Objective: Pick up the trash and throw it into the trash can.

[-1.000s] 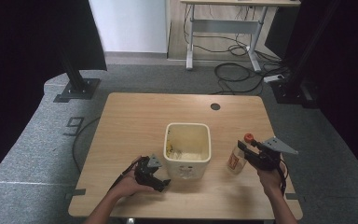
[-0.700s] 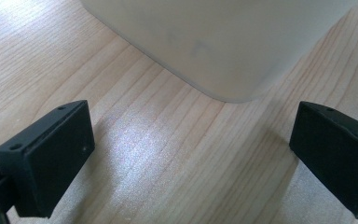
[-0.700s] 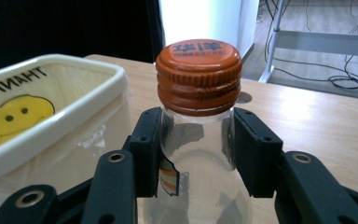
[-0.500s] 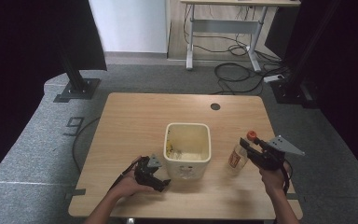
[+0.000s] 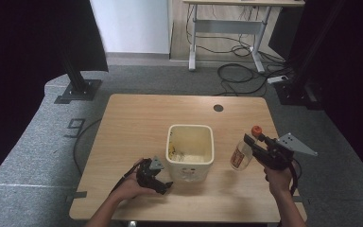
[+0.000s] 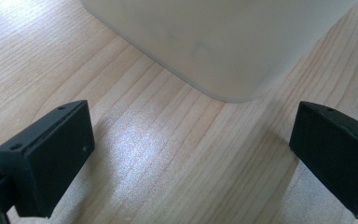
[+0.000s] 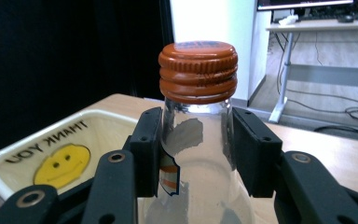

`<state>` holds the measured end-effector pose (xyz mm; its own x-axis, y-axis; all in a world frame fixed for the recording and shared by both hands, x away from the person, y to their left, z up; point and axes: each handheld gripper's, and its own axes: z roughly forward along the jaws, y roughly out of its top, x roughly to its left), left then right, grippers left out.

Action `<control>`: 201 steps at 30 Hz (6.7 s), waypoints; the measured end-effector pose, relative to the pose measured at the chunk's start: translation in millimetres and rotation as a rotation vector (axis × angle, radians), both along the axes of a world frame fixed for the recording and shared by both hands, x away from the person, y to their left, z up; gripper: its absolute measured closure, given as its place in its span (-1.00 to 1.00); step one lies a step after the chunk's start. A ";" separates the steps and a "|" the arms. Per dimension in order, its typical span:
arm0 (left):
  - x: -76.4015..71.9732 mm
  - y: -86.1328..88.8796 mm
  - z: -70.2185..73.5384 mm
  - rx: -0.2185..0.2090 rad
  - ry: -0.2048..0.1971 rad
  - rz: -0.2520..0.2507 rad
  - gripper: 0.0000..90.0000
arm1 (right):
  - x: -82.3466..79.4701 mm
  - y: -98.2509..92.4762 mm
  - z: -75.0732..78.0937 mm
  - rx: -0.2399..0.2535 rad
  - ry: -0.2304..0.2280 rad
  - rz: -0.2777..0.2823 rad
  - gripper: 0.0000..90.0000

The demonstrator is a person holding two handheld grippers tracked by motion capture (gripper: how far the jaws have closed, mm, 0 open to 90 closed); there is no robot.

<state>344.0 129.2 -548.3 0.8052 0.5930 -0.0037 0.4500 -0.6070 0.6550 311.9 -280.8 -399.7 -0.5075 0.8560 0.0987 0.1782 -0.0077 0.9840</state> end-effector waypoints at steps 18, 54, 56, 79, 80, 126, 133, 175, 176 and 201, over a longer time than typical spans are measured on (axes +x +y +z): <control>-0.1 0.2 0.1 0.002 0.000 -0.002 -1.00 | -5.6 20.0 34.4 0.030 -0.082 0.029 0.25; 0.0 0.4 0.3 0.004 0.000 -0.006 -1.00 | -5.8 46.3 62.8 0.063 -0.130 0.078 0.25; 0.0 0.4 0.2 0.004 0.000 -0.006 -1.00 | -5.6 47.9 63.9 0.063 -0.133 0.079 0.25; -0.1 0.4 0.2 0.004 -0.001 -0.005 -1.00 | -5.2 67.2 81.0 0.072 -0.163 0.112 0.25; -0.1 0.4 0.2 0.004 0.000 -0.005 -1.00 | -4.8 68.5 81.6 0.071 -0.161 0.114 0.25; -0.7 0.5 0.1 0.003 -0.001 -0.008 -1.00 | 28.0 141.4 64.2 0.015 -0.079 0.197 0.26; -0.7 0.5 0.3 0.003 0.001 -0.008 -1.00 | 34.7 151.8 52.7 -0.008 -0.055 0.202 0.26; -0.8 0.3 0.0 0.000 0.000 -0.007 -1.00 | 58.8 154.6 -20.1 -0.242 0.188 0.194 0.25; -0.7 0.3 -0.1 0.000 -0.001 -0.007 -1.00 | 58.3 153.3 -19.6 -0.247 0.190 0.195 0.24; -1.2 0.1 0.1 0.000 0.000 -0.004 -1.00 | 21.3 113.5 -7.7 -0.182 0.037 0.183 -0.34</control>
